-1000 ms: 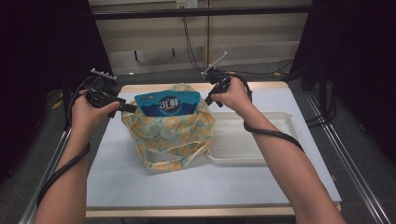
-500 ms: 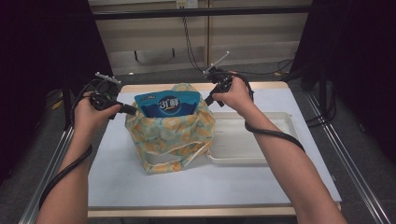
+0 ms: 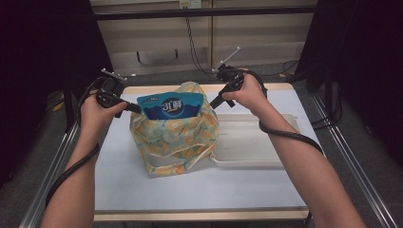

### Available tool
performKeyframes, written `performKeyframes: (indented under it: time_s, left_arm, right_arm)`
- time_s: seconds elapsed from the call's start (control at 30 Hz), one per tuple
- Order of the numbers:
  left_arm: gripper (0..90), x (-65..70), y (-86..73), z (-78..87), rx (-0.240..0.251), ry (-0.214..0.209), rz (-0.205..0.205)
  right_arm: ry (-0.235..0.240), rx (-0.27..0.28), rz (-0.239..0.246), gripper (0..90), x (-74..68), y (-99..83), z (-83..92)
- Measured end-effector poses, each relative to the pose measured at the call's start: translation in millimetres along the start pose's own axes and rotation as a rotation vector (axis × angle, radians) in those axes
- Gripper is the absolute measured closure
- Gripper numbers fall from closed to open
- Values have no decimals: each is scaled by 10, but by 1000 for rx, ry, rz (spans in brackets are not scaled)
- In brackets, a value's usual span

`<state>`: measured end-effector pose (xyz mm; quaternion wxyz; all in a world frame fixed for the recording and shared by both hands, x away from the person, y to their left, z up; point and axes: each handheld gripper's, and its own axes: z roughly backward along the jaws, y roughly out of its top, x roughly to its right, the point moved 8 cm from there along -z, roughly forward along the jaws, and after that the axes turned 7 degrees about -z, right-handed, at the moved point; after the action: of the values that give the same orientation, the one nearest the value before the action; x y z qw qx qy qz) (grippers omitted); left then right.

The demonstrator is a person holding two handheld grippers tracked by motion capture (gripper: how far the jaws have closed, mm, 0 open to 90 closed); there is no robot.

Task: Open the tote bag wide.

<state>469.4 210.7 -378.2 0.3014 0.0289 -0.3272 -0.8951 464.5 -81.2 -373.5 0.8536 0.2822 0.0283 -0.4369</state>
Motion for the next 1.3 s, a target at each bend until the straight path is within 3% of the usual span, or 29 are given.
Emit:
performKeyframes:
  time_s: [0.1, 0.13, 0.17, 0.37, 0.43, 0.63, 0.77, 0.83, 1.0, 1.07, 1.1, 1.17, 1.23, 1.3]
  left_arm:
    - [900, 10, 30, -18, 19, 9, 28]
    - [900, -5, 22, -7, 2, 6, 6]
    - [900, 5, 33, -22, 13, 9, 26]
    - [900, -5, 30, -34, -5, 11, 16]
    - [900, 7, 39, -46, 5, 15, 37]
    - [900, -5, 13, -40, -9, 16, 29]
    - [900, 6, 20, -24, 3, 23, 46]
    - [900, -7, 10, -6, -10, 19, 25]
    - [900, -2, 27, -17, 3, 24, 41]
    - [900, -9, 26, -17, -10, 19, 25]
    - [900, -2, 39, -35, 4, 25, 43]
    - [900, -19, 36, -35, -10, 17, 28]
    - [900, -30, 54, -52, 5, 24, 43]
    - [900, -59, 52, -47, -4, 22, 26]
  right_arm:
    - [3, 1, 2, 685, -7, -17, 51]
    - [-2, 1, -1, 677, -14, -21, 68]
    - [2, 3, 1, 673, -21, -24, 91]
    - [15, 24, -6, 634, -66, -29, 209]
    - [22, 28, -7, 604, -89, -34, 227]
    - [31, 12, 8, 588, -167, -57, 213]
    - [35, 0, 20, 579, -229, -59, 215]
    - [28, -6, 33, 579, -247, -61, 228]
    - [27, -21, 47, 574, -276, -77, 208]
    - [26, -28, 43, 598, -267, -82, 165]
    - [32, -27, 50, 615, -261, -79, 144]
    - [41, -25, 52, 640, -258, -67, 99]
    - [19, -30, 45, 711, -231, -55, 56]
    - [52, -26, 34, 762, -227, -27, 27]
